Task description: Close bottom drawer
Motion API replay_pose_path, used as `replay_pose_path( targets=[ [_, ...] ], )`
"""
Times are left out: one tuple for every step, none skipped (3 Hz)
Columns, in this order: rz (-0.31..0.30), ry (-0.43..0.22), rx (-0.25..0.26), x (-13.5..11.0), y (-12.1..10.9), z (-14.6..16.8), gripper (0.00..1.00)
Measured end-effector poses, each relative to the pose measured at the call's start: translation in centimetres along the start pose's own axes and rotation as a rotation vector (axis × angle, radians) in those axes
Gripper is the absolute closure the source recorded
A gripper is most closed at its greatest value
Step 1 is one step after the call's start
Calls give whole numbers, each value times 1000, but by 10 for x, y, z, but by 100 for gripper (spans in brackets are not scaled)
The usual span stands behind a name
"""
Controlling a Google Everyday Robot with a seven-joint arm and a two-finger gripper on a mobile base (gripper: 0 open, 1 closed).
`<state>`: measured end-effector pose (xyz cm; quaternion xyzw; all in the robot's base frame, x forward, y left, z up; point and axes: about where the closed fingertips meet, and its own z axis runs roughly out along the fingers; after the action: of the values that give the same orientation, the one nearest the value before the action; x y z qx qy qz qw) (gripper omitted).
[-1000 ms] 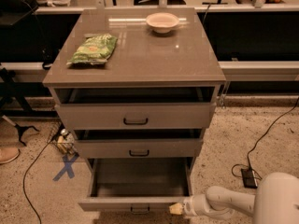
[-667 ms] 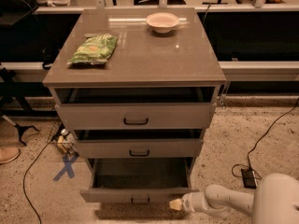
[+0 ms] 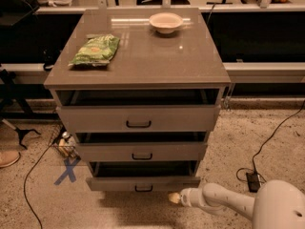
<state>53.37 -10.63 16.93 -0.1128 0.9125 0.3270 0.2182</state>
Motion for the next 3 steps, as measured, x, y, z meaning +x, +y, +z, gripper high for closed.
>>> replay_pose_path(
  targets=[
    [-1, -1, 2, 0, 0, 2, 100],
    [-20, -45, 36, -18, -19, 15, 100],
    [-60, -92, 71, -50, -39, 31, 100]
  ],
)
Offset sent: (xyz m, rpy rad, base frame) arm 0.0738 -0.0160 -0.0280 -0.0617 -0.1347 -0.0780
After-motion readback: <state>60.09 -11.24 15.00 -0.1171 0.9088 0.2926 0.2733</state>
